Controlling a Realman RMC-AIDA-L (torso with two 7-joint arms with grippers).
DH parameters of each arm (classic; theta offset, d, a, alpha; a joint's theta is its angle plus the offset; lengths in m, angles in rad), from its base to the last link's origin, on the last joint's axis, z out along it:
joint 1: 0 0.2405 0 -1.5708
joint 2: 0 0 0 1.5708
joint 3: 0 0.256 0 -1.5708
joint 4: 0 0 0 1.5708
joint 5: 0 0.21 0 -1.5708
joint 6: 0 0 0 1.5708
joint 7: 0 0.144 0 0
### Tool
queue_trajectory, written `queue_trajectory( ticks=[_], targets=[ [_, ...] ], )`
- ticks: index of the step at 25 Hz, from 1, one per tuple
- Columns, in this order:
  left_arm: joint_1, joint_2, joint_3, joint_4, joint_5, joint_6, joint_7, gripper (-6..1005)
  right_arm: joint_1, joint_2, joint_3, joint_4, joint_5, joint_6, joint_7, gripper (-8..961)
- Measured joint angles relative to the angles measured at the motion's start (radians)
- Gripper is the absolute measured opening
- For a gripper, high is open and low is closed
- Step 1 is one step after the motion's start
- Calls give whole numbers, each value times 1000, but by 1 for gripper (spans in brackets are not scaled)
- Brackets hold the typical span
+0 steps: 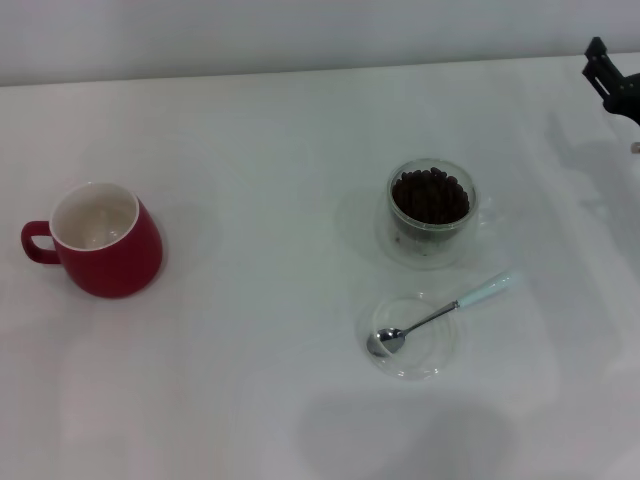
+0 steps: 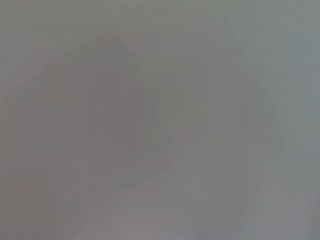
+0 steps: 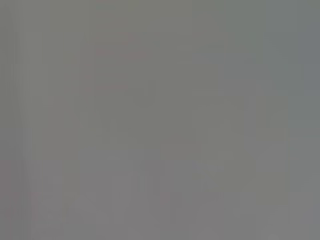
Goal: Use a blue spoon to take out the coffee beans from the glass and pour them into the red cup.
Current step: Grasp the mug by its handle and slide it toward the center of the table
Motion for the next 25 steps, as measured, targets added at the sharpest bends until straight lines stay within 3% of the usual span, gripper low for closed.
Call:
queue_trajectory(
  ticks=[14,25],
  targets=[
    [-39,-2,4,-20,-1,-9,4,826,-2,0,47,18,1,2,-4,842],
    [14,-2,11,-53,19,-11,-1,825,8,1,47,18,1,5,-4,842]
  ],
)
